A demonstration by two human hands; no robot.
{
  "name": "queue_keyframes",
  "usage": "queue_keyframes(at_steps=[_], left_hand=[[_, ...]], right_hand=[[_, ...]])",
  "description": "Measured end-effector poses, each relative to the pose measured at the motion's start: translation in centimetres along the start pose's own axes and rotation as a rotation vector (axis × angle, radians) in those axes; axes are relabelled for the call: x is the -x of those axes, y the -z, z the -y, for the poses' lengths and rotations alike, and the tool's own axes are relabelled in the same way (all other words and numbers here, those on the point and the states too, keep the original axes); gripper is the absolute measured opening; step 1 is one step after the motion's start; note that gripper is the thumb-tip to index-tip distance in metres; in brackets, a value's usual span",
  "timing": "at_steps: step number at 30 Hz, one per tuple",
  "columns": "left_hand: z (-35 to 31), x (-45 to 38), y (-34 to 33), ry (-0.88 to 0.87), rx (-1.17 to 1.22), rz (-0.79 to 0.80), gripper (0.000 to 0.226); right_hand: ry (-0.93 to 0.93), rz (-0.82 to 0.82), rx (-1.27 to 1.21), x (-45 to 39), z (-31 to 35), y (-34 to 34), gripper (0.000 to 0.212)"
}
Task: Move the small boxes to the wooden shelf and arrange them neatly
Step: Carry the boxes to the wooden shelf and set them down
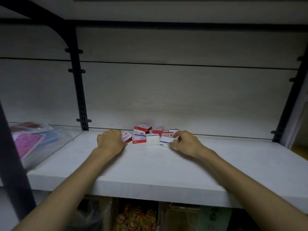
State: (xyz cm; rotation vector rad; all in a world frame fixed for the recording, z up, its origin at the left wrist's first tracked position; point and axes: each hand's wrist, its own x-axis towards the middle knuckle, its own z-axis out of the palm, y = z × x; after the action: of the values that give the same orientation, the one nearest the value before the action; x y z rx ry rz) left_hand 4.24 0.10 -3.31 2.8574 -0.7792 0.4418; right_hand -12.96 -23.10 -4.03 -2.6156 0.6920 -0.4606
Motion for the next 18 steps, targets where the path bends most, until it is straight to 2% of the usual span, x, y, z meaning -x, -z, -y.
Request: queue_keyframes(at_steps=[3,8,12,14,16,18], left_hand=[[0.6,1.1,0.5,-0.025,0.113,-0.014,0.038],[1.0,3.9,1.9,-0.067,0.464,0.030,0.036],[0.6,5.8,2.7,-0.147,0.638,0.010,0.034],[0.3,6.5,2.9,-0.168,0.684,0.003,0.034],[0.0,6.9,3.1,-0.191,0.730,0.013,0.034],[-0.3,7.3,3.3,-0.223,0.788,0.034,0.035]], right_hand=[[0.017,-0.017,0.015,-0.4,0.6,-1.0,0.055],[0.096,-0.049,-0.066,-0.5,2.1,-1.4,0.048],[0.114,0.039,-0.036,0.0,3.0,-0.6,0.050],[0.083,0.059,-0.061,0.4,3.1,0.1,0.041],[0.017,0.034,-0.236,1.2,3.1,1.0,0.029],[-0.067,0.045,-0.526,2.0,3.0,1.8,0.024]])
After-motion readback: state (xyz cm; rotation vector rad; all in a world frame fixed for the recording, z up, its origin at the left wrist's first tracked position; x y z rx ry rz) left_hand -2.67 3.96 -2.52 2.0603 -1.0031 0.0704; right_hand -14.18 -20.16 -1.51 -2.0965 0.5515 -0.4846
